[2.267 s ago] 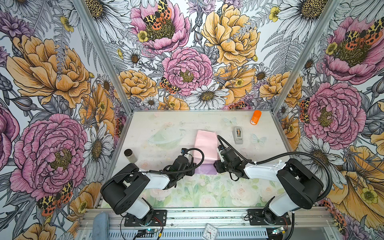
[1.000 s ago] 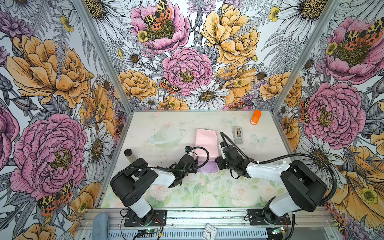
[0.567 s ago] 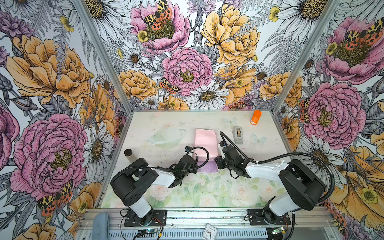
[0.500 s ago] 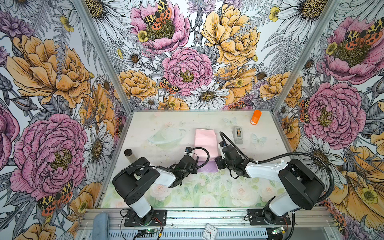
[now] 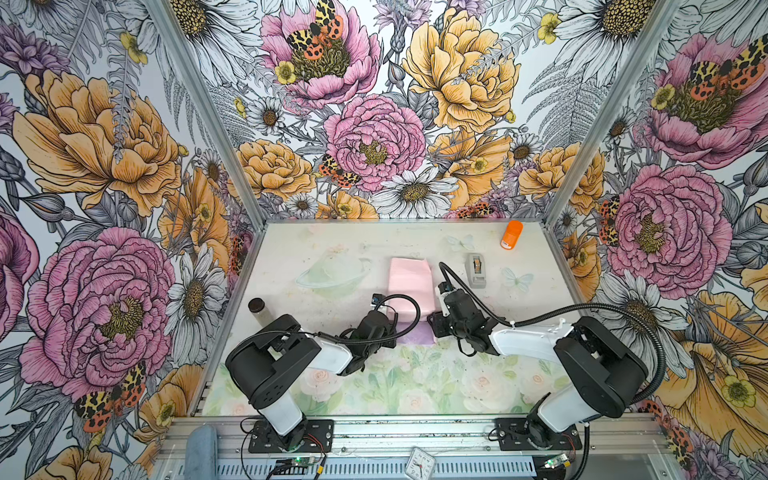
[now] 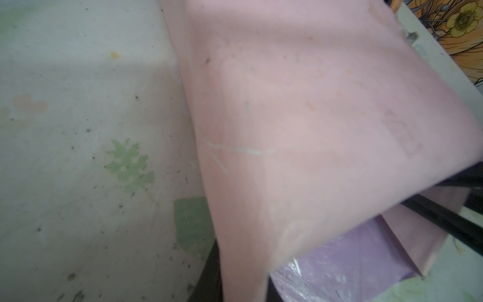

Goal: Wrap the gift box in paper

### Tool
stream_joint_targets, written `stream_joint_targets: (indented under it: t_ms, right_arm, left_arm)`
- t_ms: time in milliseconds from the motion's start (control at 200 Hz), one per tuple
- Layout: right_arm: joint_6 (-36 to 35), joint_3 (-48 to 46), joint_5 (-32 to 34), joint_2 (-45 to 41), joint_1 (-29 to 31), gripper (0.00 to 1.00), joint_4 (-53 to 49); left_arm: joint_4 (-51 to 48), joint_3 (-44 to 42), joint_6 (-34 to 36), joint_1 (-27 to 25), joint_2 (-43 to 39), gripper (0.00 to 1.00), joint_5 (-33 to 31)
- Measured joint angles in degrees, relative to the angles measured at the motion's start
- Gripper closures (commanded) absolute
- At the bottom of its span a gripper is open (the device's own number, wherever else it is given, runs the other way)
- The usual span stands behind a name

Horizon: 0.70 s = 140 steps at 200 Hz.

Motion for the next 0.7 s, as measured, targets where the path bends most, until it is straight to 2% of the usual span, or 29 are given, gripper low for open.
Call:
stream_joint_targets:
  t_ms: [320, 525, 570, 700]
  right_arm:
    - [0.4, 0.0, 0.4, 0.5, 0.0, 0.85, 0.8]
    - [0.5, 0.0, 1.4, 0.7, 0.0, 0.88, 1.8]
    - [0.5, 0.0, 1.6, 0.8, 0.0, 0.86, 2.1]
    - [0.6, -0.2, 1.6, 0.7, 0.0, 0.65, 2.5]
  left_arm:
    - [0.0, 0.0, -0.2, -0.6, -0.5, 0.91, 0.0]
    - [-0.1, 0.4, -0.7, -1.4, -0.5, 0.93, -0.2]
    - [-0.2, 0.4, -0.8, -1.5, -0.5, 0.89, -0.2]
    - [-0.3, 0.4, -1.8, -1.8, -0.9, 0.71, -0.7]
